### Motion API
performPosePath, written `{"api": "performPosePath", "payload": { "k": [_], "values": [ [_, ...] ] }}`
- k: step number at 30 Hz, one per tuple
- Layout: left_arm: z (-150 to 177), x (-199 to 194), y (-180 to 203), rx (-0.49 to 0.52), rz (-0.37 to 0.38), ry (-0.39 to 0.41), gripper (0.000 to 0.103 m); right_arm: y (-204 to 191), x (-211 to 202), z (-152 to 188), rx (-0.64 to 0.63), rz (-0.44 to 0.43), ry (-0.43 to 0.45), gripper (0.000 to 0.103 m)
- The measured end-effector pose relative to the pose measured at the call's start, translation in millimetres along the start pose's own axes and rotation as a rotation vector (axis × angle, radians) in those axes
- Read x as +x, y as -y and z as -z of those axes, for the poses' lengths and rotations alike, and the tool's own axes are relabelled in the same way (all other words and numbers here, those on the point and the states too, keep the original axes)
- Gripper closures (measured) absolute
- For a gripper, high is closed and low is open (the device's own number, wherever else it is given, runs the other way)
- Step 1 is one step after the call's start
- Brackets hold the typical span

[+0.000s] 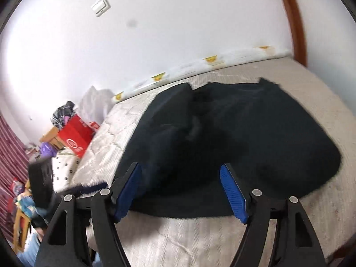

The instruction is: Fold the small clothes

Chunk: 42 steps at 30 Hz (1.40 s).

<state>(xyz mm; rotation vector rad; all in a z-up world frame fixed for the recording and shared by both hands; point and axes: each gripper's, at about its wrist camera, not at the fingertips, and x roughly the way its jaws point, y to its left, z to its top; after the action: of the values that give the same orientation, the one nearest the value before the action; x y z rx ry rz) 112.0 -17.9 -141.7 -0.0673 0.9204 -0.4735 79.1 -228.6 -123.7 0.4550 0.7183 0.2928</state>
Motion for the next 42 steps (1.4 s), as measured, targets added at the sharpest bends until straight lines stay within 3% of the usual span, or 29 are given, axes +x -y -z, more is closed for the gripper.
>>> {"api": "performPosePath", "payload": {
  "k": [4,7,9,10,11,13,16,22,28,31,34,39,42],
  "values": [
    [11.6,1.5,-7.1,-0.008,0.034,0.008,0.034,-4.8,38.5,-9.9,0.032,-0.017,-0.038,0.03],
    [9.8,5.6,-4.2,-0.011,0.059,0.016,0.034,-7.6,66.7,-16.9,0.024,0.024,-0.041,0.033],
    [4.0,14.5,1.1,-0.02,0.077,0.017,0.034,-9.1,82.5,-21.4,0.005,0.053,-0.046,0.056],
    [2.4,17.8,4.8,-0.023,0.085,0.017,0.034,-9.0,85.2,-23.9,-0.003,0.05,-0.044,0.077],
    [2.0,20.4,7.6,-0.021,0.089,0.017,0.034,-8.3,83.7,-26.8,-0.005,0.048,-0.028,0.086],
    [-0.2,25.6,15.2,-0.012,0.094,0.016,0.034,-5.8,71.8,-35.0,-0.009,0.024,0.018,0.089],
    [-4.4,37.0,31.0,0.009,0.106,-0.006,0.034,-0.7,50.2,-47.2,-0.026,0.027,0.084,0.091],
    [-20.9,63.3,58.4,0.058,0.041,-0.01,0.034,18.5,16.2,-56.8,-0.101,0.114,0.178,0.092],
    [-29.0,72.8,75.8,0.067,0.07,-0.024,0.034,82.8,-27.3,-56.5,-0.066,0.255,0.272,0.092],
    [-30.8,74.6,89.0,0.093,0.091,-0.016,0.034,125.0,-37.7,-48.3,-0.011,0.326,0.264,0.092],
    [-31.1,75.8,103.9,0.125,0.096,-0.01,0.034,164.9,-34.1,-34.1,0.072,0.319,0.217,0.092],
    [-32.3,78.9,123.2,0.159,0.058,0.001,0.038,181.8,-21.4,-18.0,0.091,0.319,0.169,0.09],
    [-35.3,81.0,128.8,0.147,0.058,-0.003,0.046,179.6,-25.6,-17.2,0.087,0.35,0.16,0.08]
  ]
}}
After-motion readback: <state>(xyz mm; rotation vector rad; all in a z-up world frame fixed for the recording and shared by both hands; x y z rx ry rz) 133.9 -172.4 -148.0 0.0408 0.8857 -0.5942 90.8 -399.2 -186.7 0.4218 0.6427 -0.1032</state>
